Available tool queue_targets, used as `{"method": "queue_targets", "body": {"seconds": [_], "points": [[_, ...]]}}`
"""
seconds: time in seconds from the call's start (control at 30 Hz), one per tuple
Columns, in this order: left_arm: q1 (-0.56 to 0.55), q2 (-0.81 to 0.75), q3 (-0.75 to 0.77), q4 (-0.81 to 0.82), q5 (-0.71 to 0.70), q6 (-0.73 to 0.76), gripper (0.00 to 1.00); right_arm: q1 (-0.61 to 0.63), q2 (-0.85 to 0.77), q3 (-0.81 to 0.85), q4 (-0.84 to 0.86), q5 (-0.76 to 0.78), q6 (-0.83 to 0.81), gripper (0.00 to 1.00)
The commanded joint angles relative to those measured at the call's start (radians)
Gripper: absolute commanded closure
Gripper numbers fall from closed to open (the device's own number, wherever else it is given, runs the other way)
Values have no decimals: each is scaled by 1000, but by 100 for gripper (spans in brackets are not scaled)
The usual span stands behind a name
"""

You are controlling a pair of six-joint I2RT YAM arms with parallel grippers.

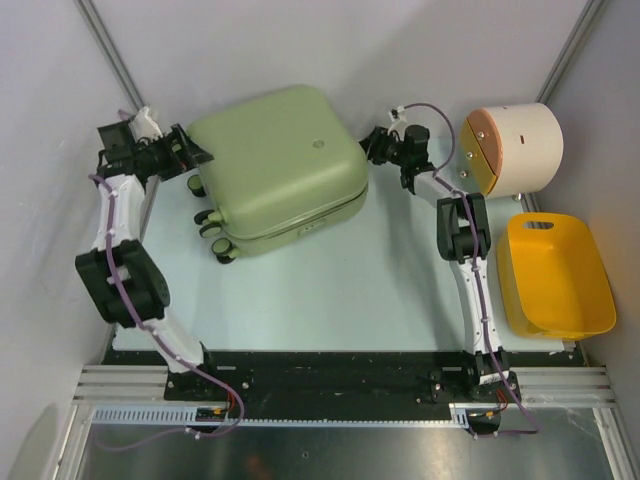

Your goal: Open, take out, and arrange the luggage

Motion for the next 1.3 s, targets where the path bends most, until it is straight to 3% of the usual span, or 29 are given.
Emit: {"method": "queue_targets", "body": {"seconds": [0.0, 0.13, 0.23, 0.33, 0.57, 0.7, 0.9, 1.0, 1.07, 1.27], "points": [[2, 98, 56, 73, 176, -147, 0, 36, -123, -181, 152, -208, 127, 42], [-43, 161, 60, 84, 281, -121, 0, 46, -267, -472, 299, -307, 149, 49], [-119, 170, 45, 84, 342, -45, 0, 56, -387, -667, 316, -373, 68, 50], [-198, 183, 16, 86, 396, 17, 0, 62, -503, -795, 150, -404, -148, 52], [-363, 236, -35, 84, 439, 86, 11, 34, -779, -996, -529, -396, -733, 50], [-428, 288, 58, 83, 402, 123, 8, 20, -954, -1141, -667, -356, -899, 47], [-322, 348, 376, 83, 236, 113, 0, 104, -1142, -1286, -581, -244, -910, 44], [-227, 279, 421, 83, 181, 123, 0, 158, -1174, -1319, -454, -172, -846, 44], [-197, 180, 384, 81, 147, 153, 0, 226, -1168, -1321, -370, -108, -818, 44], [-140, -110, 16, 83, 52, 273, 0, 414, -1062, -1300, -25, 56, -726, 44]]}}
